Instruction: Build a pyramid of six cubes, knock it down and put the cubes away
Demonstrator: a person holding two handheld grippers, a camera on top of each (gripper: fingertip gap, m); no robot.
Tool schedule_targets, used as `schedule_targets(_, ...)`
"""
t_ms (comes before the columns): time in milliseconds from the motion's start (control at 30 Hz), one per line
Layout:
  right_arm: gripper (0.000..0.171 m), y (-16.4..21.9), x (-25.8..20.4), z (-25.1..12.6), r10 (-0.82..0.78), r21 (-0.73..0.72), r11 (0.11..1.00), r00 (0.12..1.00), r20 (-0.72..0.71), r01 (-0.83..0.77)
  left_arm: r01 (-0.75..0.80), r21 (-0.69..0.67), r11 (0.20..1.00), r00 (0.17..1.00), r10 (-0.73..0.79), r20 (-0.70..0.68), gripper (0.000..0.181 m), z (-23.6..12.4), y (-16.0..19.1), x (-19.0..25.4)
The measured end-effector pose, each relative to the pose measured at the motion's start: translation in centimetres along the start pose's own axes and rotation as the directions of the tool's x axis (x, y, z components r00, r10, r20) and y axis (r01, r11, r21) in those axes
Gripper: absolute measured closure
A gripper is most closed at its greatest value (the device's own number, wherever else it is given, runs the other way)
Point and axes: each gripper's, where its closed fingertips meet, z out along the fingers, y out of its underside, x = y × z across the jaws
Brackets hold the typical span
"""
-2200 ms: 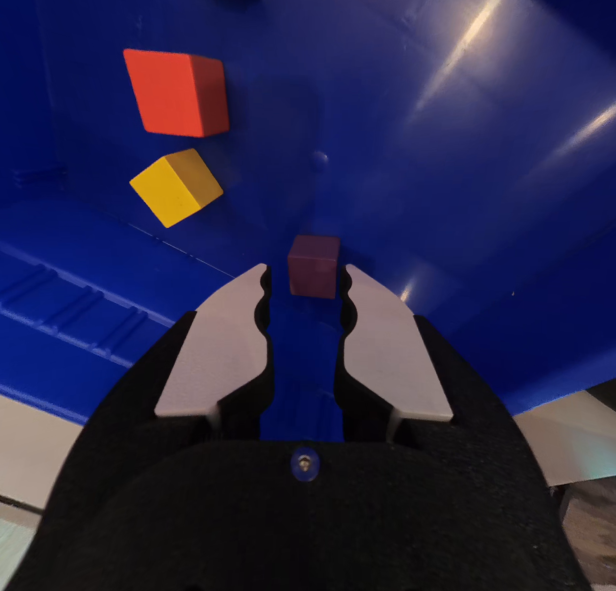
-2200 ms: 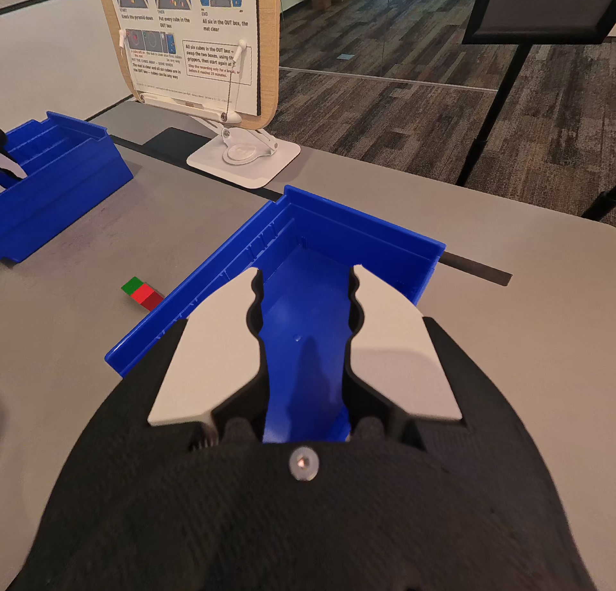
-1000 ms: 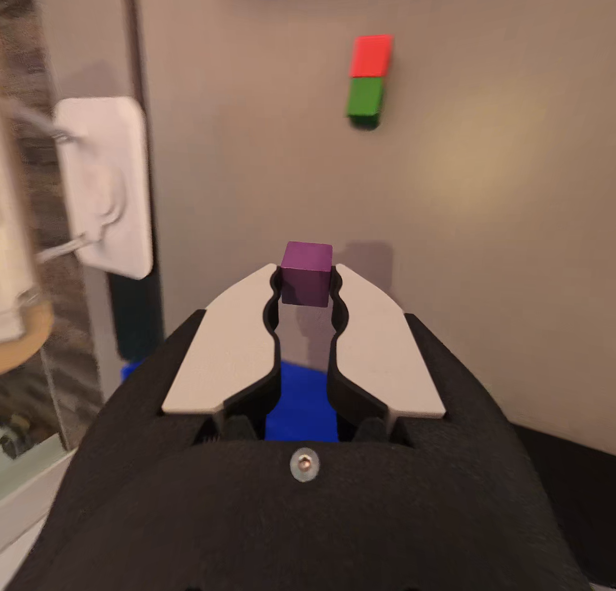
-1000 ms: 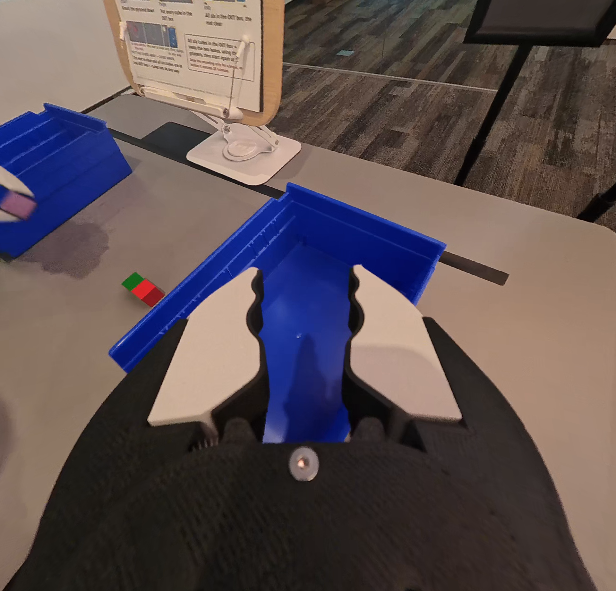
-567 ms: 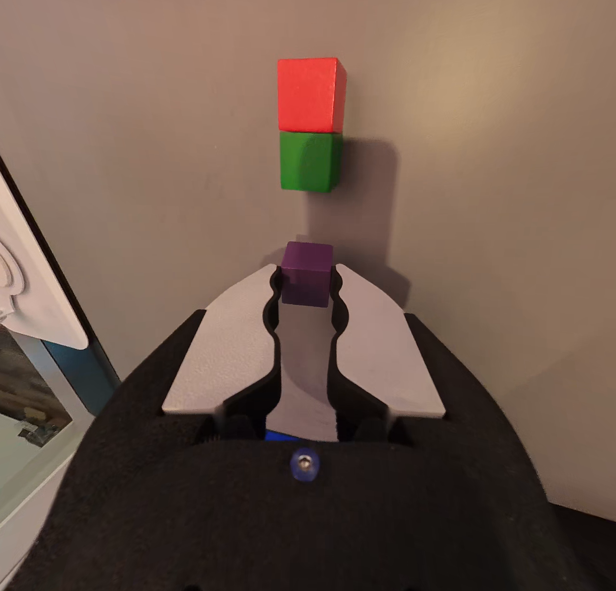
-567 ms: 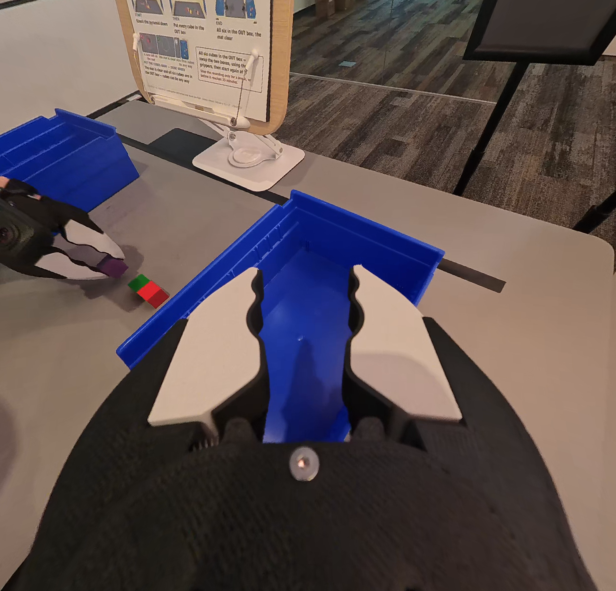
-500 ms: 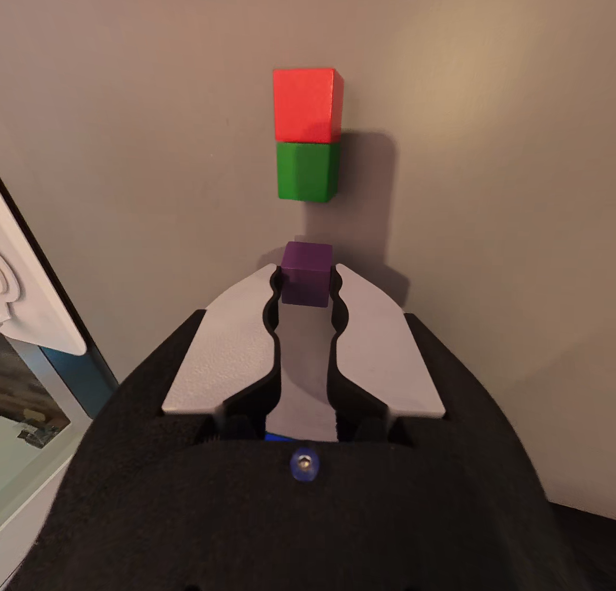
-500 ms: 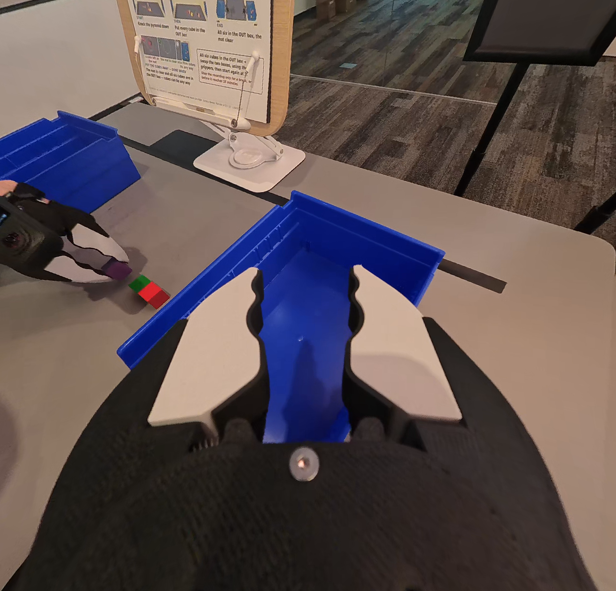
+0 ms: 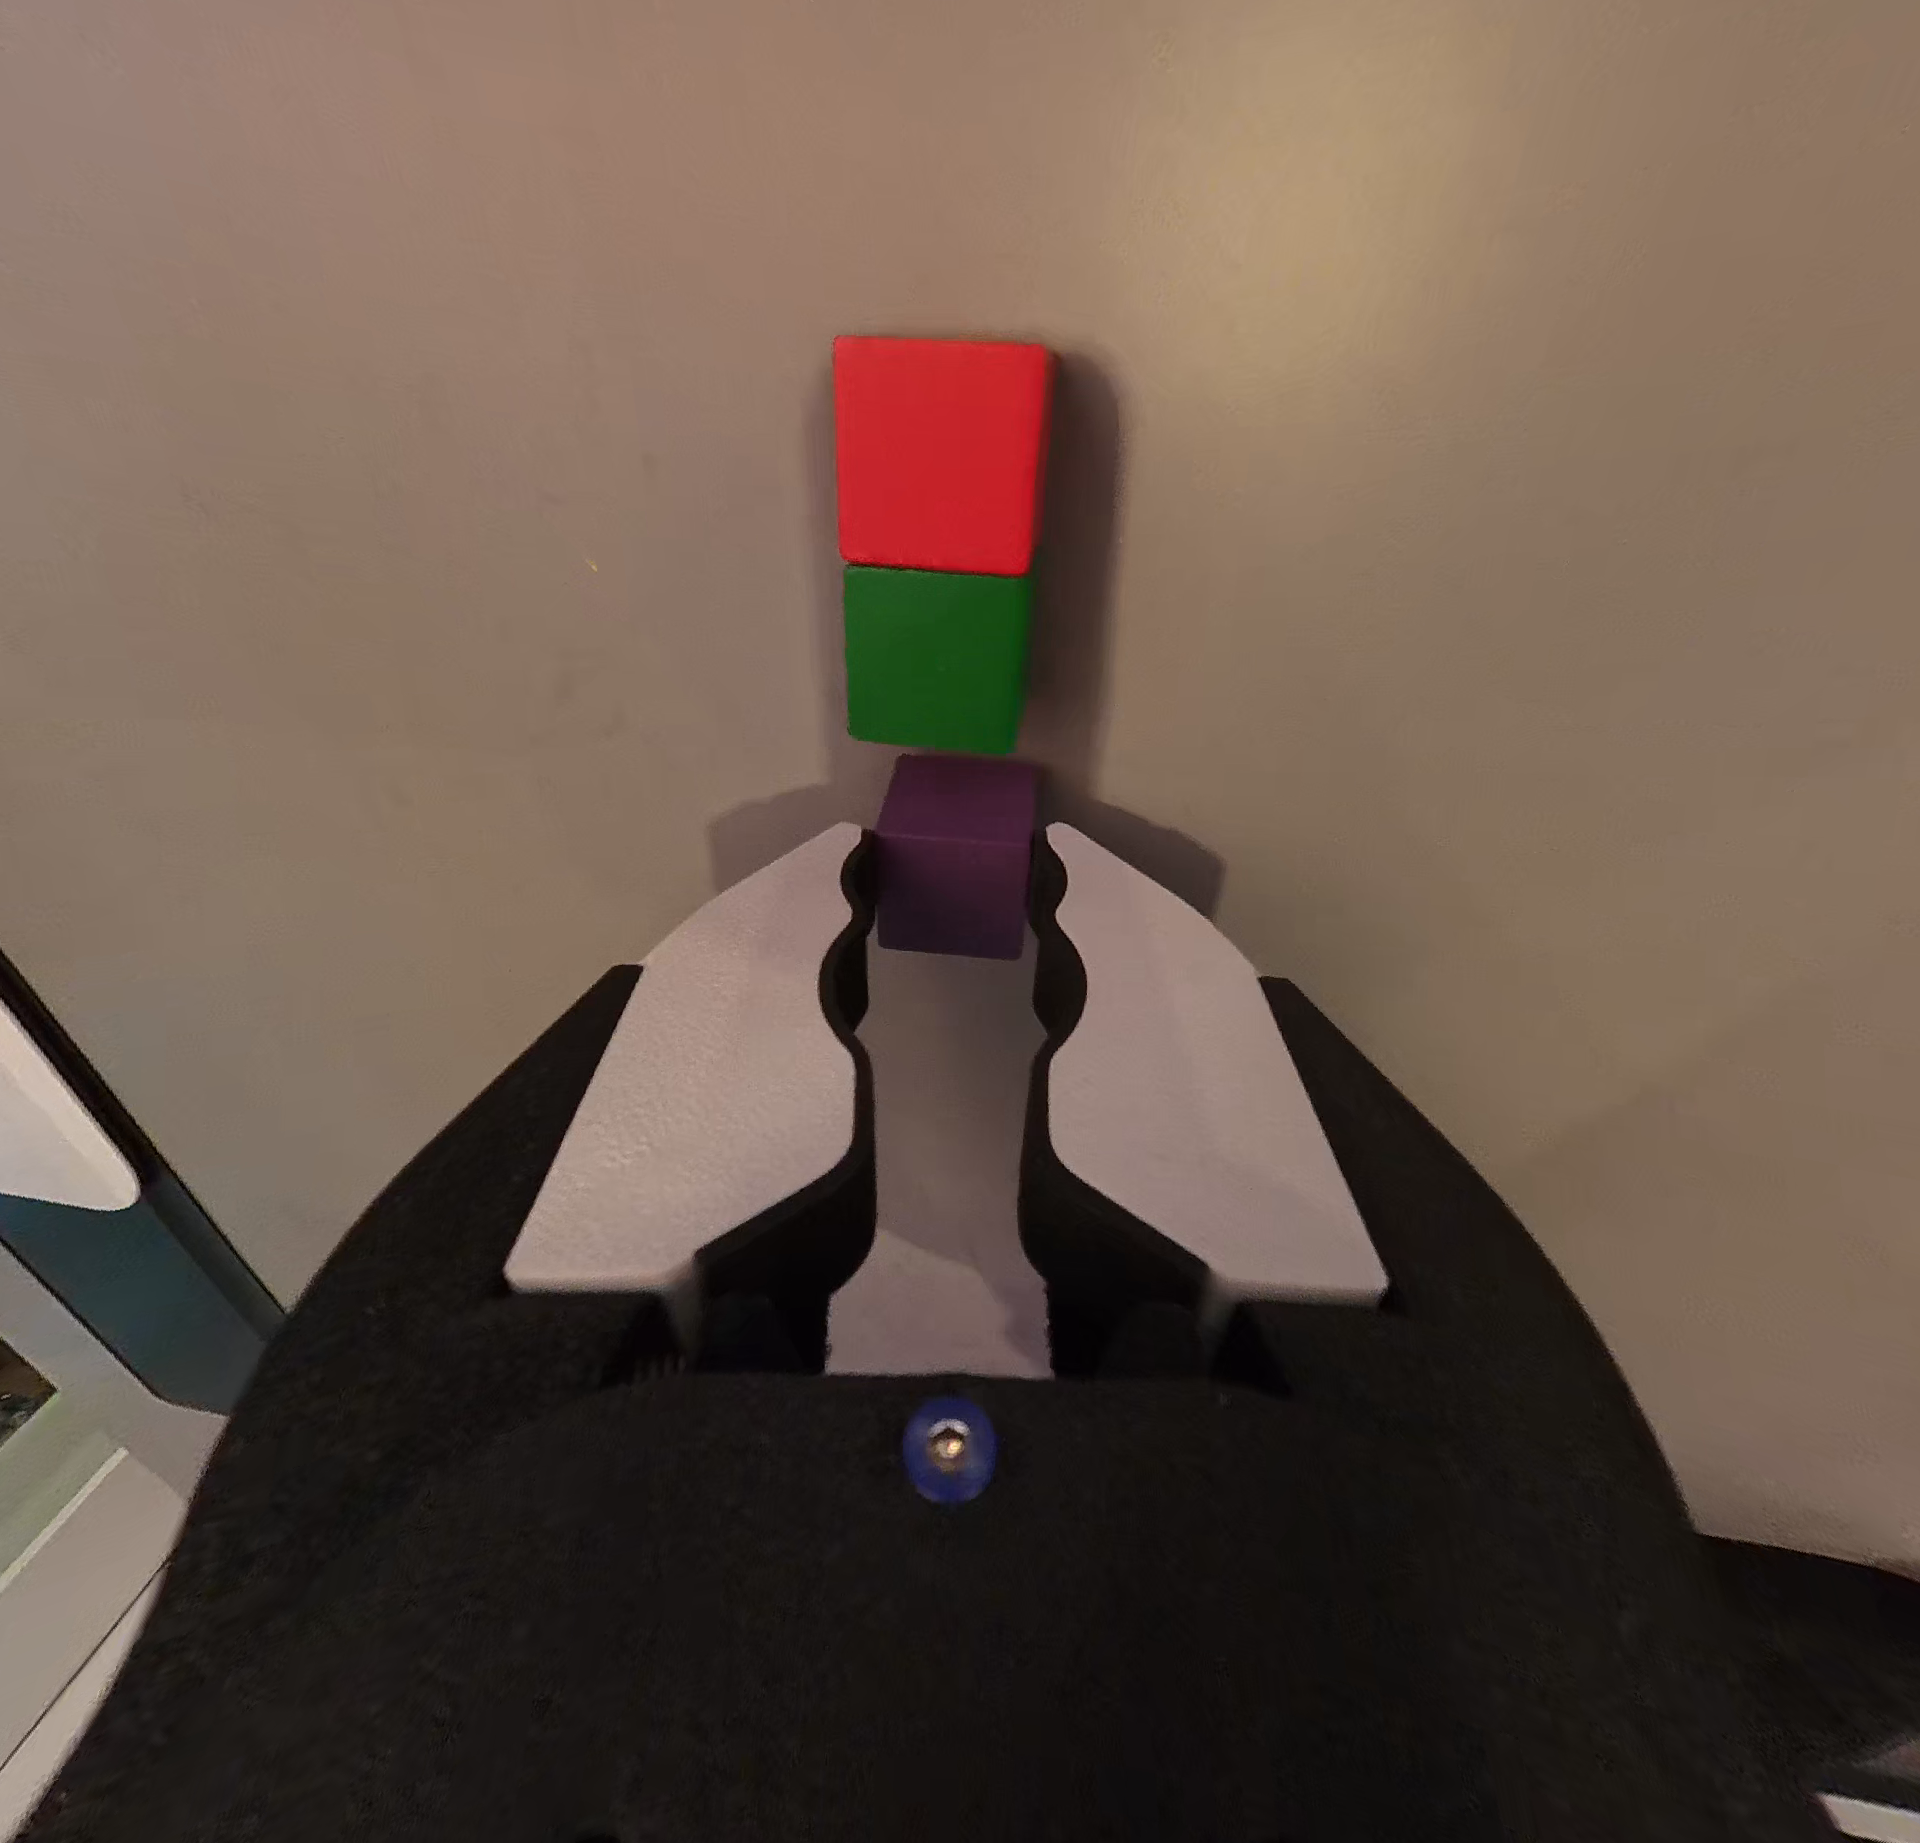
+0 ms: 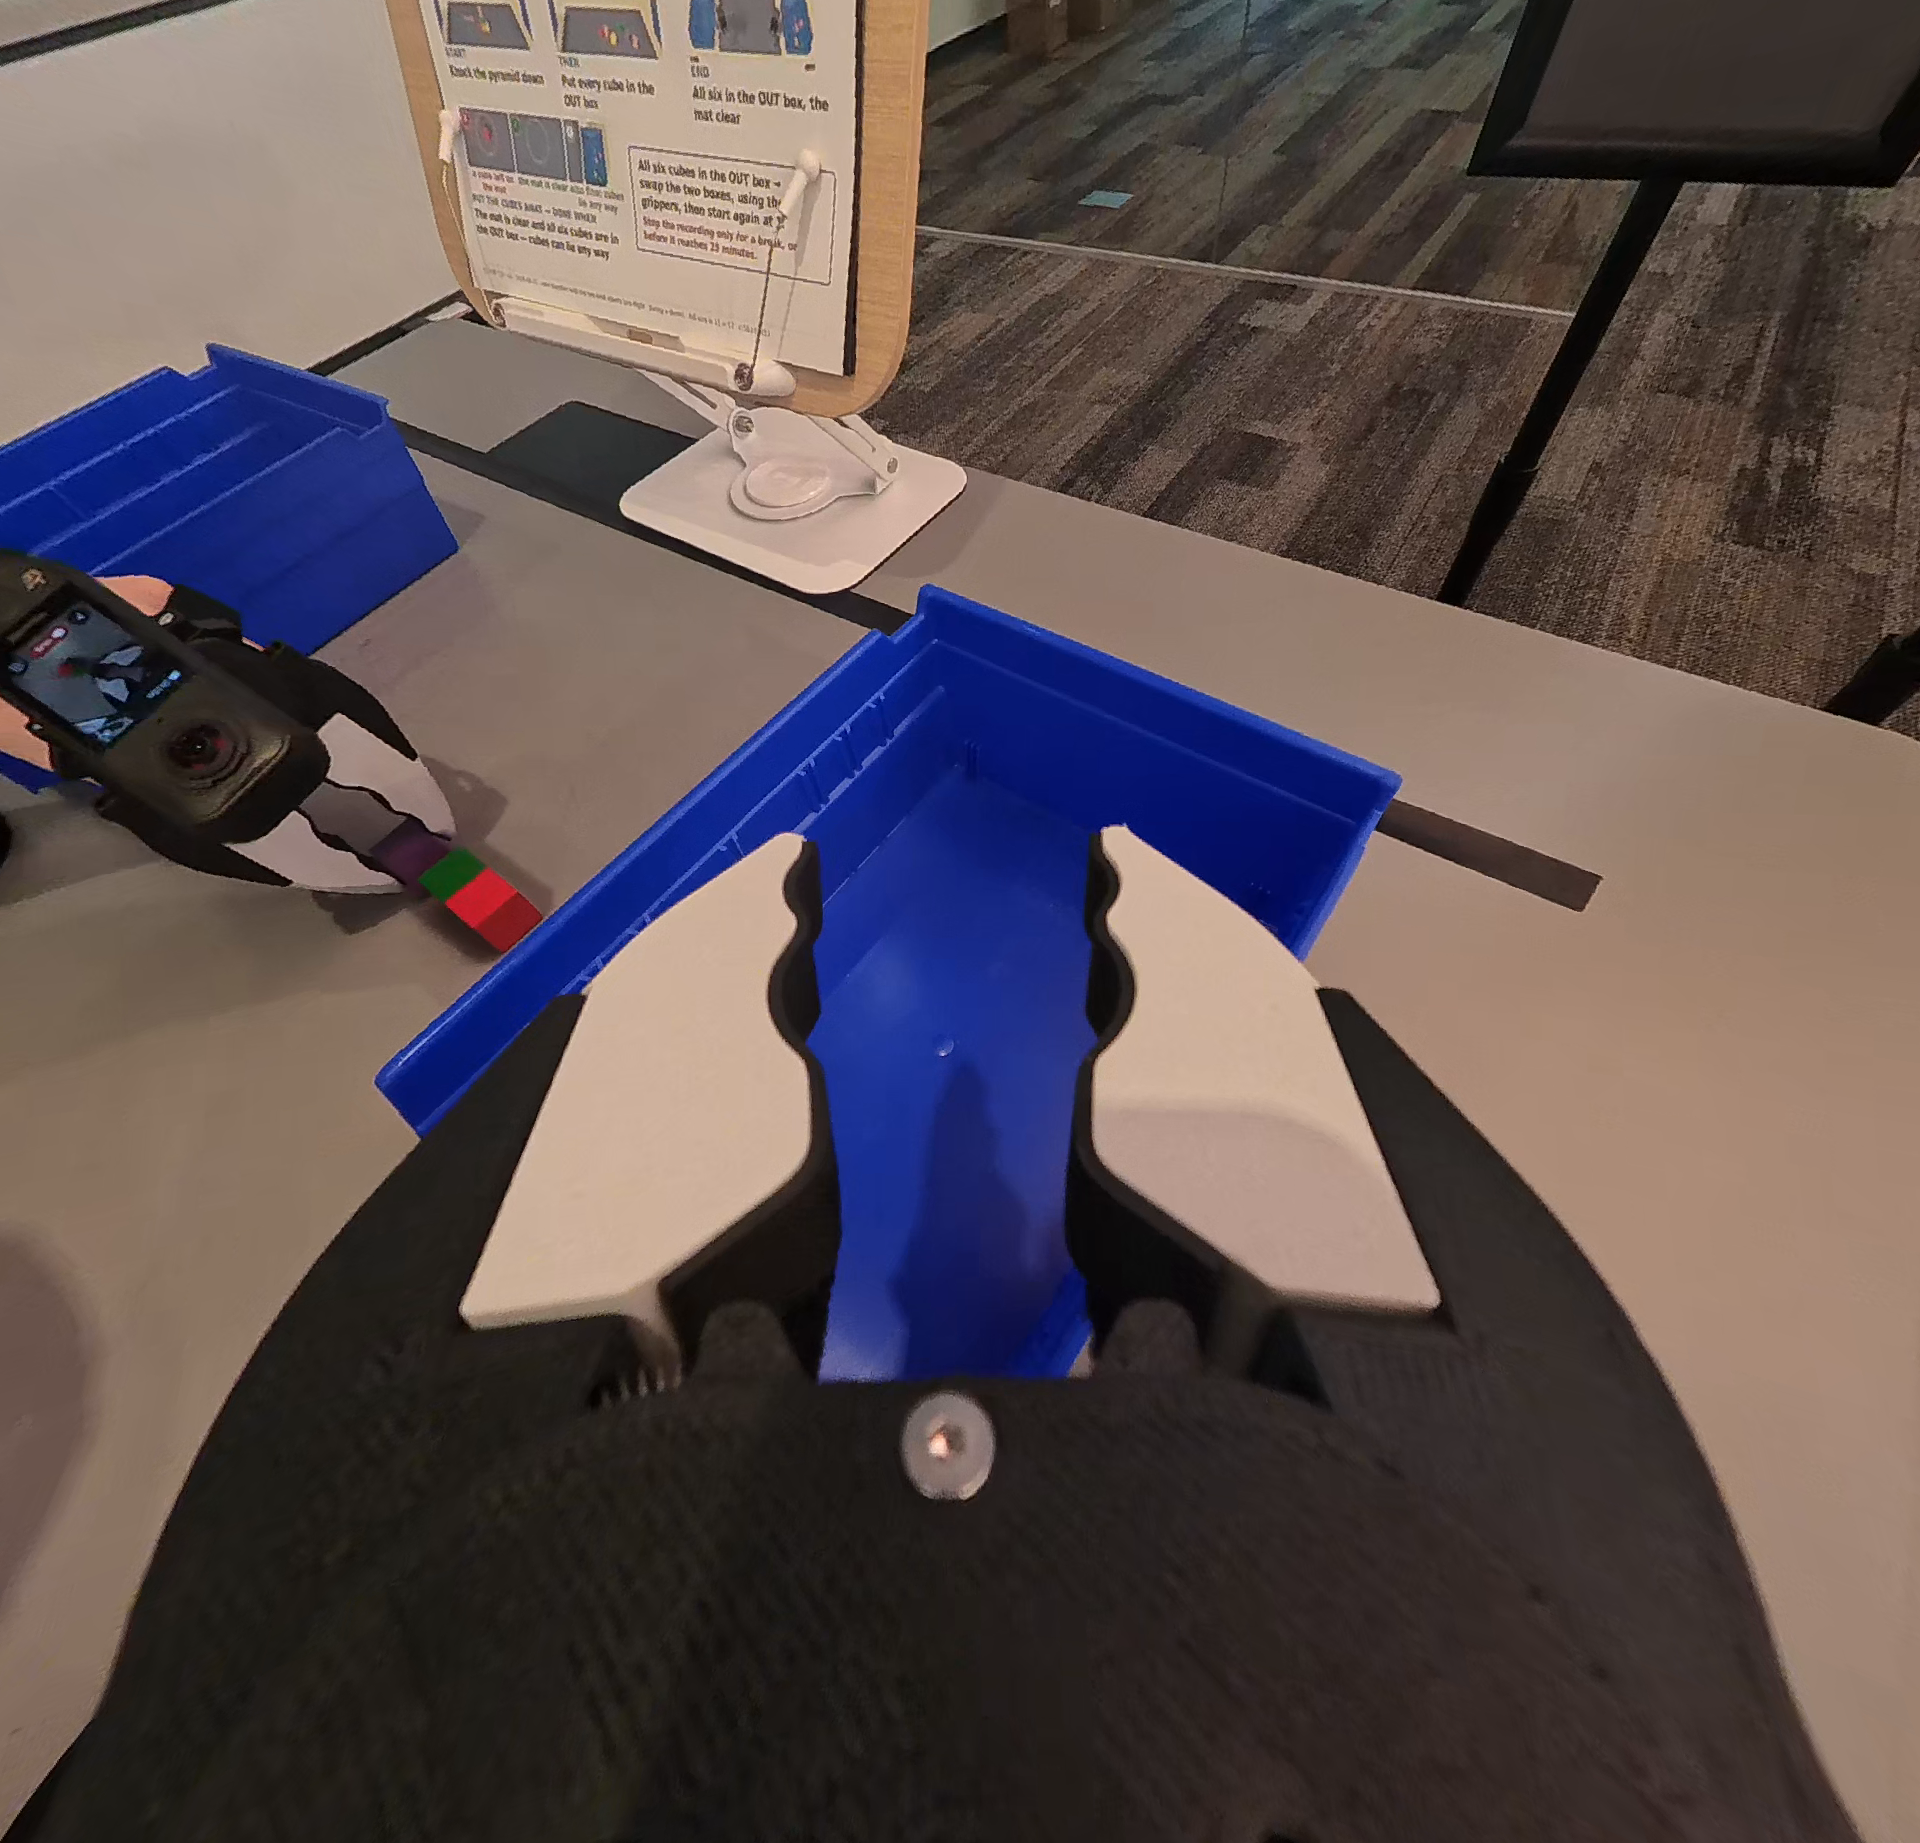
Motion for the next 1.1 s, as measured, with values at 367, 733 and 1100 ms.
schedule_targets(367,0.121,0.2,0.1,0.1,0.005,-0.002,1.000,1.000,0.007,-0.005,-0.004,-0.005,1.000,1.000,0.004,-0.005,0.154,0.1,-0.7,-0.2)
schedule_targets(733,0.121,0.5,0.1,0.2,0.010,-0.017,1.000,1.000,0.013,-0.010,0.001,-0.010,1.000,1.000,-0.001,-0.016,0.154,0.2,-0.9,-0.3)
schedule_targets(1100,0.121,0.8,0.1,0.5,0.011,-0.036,0.999,1.000,0.017,-0.010,0.050,0.047,0.998,0.996,-0.047,-0.075,0.142,-1.3,-0.2,-0.2)
